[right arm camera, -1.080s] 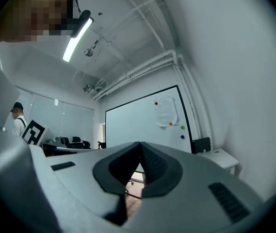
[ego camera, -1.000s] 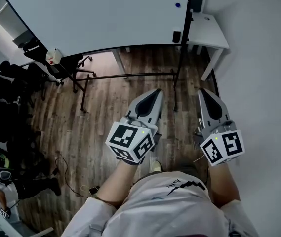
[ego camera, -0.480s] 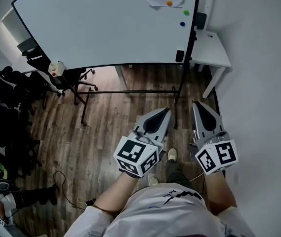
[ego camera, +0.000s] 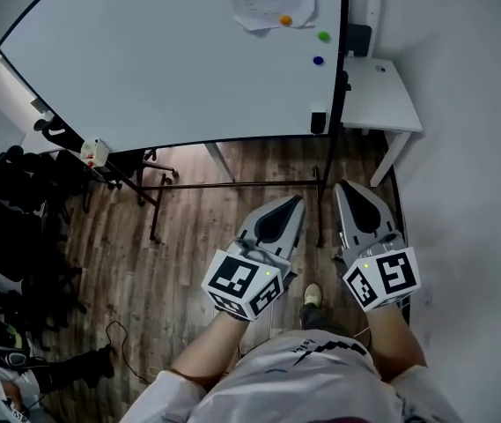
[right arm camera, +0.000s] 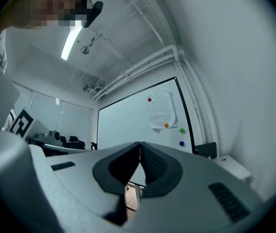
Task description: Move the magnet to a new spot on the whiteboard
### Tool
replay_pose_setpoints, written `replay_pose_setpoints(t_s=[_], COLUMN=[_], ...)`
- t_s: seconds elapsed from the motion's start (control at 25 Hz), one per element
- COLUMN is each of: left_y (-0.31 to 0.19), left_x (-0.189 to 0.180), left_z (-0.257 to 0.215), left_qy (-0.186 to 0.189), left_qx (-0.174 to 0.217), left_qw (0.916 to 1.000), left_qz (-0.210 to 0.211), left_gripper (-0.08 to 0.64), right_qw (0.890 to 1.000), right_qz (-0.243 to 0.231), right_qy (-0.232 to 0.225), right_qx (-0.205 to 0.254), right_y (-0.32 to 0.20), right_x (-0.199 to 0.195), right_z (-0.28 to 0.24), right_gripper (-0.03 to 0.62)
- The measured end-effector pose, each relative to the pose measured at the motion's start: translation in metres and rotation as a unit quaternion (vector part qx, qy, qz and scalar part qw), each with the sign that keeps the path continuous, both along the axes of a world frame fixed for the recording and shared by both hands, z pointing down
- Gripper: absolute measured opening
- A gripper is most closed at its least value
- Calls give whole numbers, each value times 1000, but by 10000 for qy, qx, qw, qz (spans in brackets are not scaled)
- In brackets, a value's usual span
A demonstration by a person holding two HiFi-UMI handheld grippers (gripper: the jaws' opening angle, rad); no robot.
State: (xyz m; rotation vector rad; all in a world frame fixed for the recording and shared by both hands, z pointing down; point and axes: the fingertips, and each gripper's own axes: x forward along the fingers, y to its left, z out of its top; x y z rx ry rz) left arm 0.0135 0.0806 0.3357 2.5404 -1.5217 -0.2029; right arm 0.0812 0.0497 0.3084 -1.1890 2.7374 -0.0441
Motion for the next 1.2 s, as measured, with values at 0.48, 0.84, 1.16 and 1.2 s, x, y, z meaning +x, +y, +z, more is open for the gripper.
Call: replay_pose_setpoints(t_s=[0.48, 0.84, 1.16, 1.2], left_y=[-127, -188, -273, -284], left_x=[9, -7, -29, -33], left_z=[-4, 1, -6, -10], left_qy=[-13, -105, -163, -177], left_qx=[-74, -36, 190, 230], left_qw=[9992, 9992, 9997, 9995], left_qz=[-399, -374, 44, 85], left_gripper=[11, 11, 11, 11], right_qw=[9996, 9996, 9977, 9970], right_qz=[-282, -258, 524, 616], right_qy=[-50, 86, 397, 434], right_qx=[5, -45, 162, 183], right_y=[-139, -197, -278, -288], right_x=[5, -18, -26, -29], right_z=[-1, 9, -2, -3], right_gripper=[14, 14, 14, 14])
